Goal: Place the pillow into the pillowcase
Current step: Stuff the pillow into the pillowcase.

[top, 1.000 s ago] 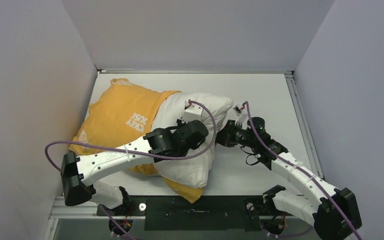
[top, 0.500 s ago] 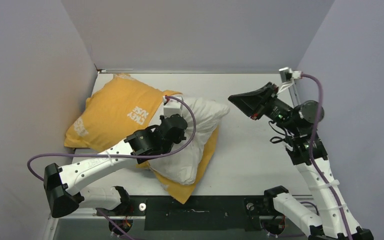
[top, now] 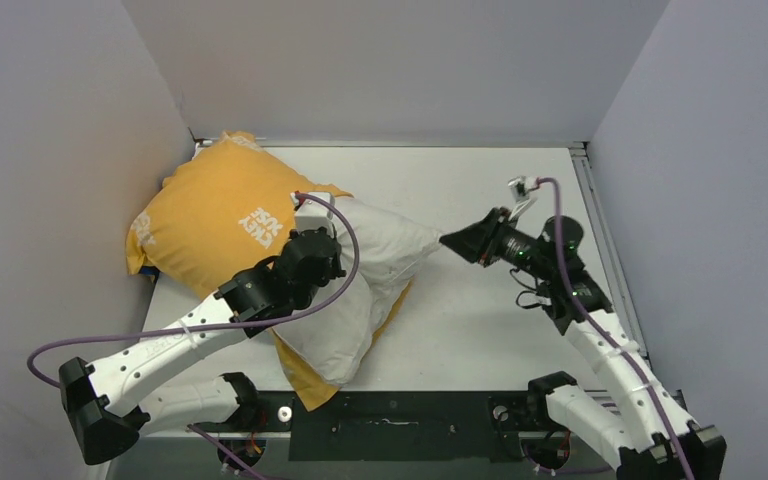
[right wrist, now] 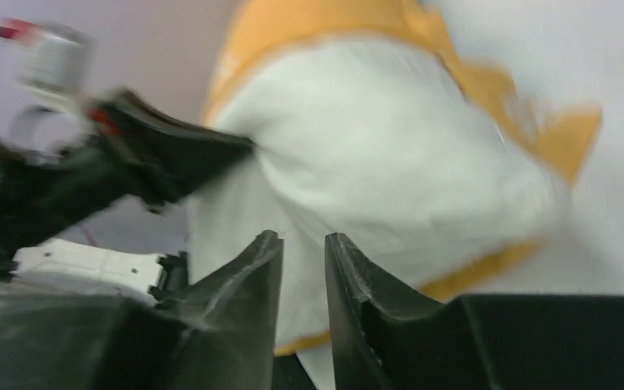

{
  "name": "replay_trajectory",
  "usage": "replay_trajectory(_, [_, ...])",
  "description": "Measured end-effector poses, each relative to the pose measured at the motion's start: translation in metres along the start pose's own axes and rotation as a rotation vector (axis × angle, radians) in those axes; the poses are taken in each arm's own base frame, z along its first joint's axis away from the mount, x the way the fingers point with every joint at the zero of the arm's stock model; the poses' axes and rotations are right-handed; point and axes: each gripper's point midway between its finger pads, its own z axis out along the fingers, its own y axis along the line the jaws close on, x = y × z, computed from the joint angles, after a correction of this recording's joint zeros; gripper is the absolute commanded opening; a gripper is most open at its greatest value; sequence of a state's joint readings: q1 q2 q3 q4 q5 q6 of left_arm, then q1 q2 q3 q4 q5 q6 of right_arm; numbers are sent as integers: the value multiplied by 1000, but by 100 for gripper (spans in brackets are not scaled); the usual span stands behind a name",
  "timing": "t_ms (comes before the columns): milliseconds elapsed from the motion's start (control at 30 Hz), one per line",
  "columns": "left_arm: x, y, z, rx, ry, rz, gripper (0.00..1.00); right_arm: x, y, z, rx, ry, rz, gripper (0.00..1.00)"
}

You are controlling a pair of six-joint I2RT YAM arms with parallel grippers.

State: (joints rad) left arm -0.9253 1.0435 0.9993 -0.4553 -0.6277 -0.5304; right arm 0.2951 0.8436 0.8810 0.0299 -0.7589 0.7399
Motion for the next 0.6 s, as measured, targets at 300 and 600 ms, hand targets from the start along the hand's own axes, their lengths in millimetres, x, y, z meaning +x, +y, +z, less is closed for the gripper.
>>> replay_trajectory(300, [8,-1,5,0,27,31,20,211,-151,-37,386,347,398,72])
replay_trajectory(600, [11,-8,1,50,54,30,44,233,-211,-19,490,346,329,79])
